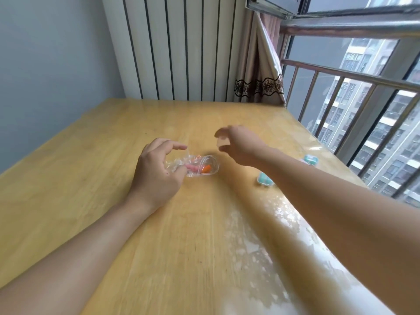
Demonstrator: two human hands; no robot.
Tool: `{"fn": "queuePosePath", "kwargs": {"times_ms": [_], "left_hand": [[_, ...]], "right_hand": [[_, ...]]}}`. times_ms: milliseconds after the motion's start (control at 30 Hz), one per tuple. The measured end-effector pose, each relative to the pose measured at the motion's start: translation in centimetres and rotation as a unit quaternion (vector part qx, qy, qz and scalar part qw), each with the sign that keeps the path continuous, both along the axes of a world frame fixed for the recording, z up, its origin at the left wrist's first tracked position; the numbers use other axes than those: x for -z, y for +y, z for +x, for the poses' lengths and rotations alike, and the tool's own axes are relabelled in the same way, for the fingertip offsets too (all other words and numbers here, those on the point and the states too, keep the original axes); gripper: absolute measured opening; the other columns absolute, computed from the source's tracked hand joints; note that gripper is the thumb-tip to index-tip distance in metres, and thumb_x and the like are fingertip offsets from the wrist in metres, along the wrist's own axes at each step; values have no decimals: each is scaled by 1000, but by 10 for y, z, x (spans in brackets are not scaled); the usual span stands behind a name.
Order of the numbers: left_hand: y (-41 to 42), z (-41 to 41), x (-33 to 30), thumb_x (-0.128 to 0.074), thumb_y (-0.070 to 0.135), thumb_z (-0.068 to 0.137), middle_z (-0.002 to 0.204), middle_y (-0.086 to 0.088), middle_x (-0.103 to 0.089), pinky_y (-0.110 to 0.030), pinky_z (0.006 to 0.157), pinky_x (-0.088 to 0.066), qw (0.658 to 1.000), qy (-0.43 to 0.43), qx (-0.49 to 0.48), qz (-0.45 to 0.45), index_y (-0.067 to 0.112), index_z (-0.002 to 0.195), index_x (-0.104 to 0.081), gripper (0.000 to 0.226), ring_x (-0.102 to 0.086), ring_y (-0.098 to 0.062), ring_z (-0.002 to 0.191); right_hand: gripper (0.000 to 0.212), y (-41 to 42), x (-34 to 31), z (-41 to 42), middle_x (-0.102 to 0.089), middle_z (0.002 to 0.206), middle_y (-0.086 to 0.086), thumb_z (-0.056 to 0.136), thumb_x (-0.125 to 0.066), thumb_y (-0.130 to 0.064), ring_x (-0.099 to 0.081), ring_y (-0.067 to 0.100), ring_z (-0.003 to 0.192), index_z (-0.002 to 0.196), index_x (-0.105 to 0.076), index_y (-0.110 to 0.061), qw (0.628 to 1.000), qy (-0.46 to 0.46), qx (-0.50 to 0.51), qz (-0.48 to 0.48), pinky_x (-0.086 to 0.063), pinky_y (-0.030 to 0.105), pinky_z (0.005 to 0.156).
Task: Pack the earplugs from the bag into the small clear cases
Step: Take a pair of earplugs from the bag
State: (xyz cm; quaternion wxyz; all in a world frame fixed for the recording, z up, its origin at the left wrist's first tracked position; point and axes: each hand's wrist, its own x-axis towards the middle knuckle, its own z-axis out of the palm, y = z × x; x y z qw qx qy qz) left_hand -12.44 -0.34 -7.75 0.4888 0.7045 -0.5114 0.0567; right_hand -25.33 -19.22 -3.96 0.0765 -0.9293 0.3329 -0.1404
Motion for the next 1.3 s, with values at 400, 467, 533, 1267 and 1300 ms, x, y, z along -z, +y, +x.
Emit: {"fn": "queuePosePath", "kwargs": {"times_ms": [400, 467, 533, 1267, 1300], "left_hand": [[11, -58, -7, -74, 25, 79, 85, -8, -77, -27, 56, -56, 931, 289, 221, 14, 13, 95, -80, 21, -72, -18, 67], [9, -57, -6, -77, 26, 78, 95, 2, -79, -28, 61, -59, 947, 261, 184, -20, 16, 100, -80, 25, -75, -18, 75], [7, -56, -6, -78, 26, 78, 100, 5, -78, -29, 66, -60, 965, 201, 160, -52, 19, 105, -80, 28, -73, -16, 78], [14, -60, -8, -78, 24, 75, 75, -4, -78, -44, 77, -61, 974, 183, 136, -6, 30, 83, -83, 11, -76, -27, 80], [14, -60, -8, -79, 24, 76, 75, -4, -78, -44, 79, -61, 973, 185, 137, 0, 30, 83, -83, 11, -76, -28, 81]], "right_hand": [[59, 112, 16, -84, -74, 118, -11, 77, -80, 5, -69, 5, 109, 128, -67, -21, 915, -341, -145, 158, -55, 30, 97], [52, 110, 11, -81, -71, 124, -11, 82, -78, -1, -68, 7, 112, 128, -67, -20, 869, -390, -120, 278, -56, 30, 97], [40, 111, 8, -78, -72, 123, -7, 88, -77, -16, -70, 10, 110, 126, -67, -21, 819, -410, -65, 396, -56, 33, 97], [43, 110, 25, -68, -77, 107, 13, 98, -63, -9, -75, 18, 100, 138, -55, 4, 826, -370, -54, 423, -59, 29, 93], [43, 110, 25, -68, -77, 107, 13, 99, -62, -9, -75, 18, 100, 139, -54, 4, 834, -362, -56, 414, -59, 29, 92]]}}
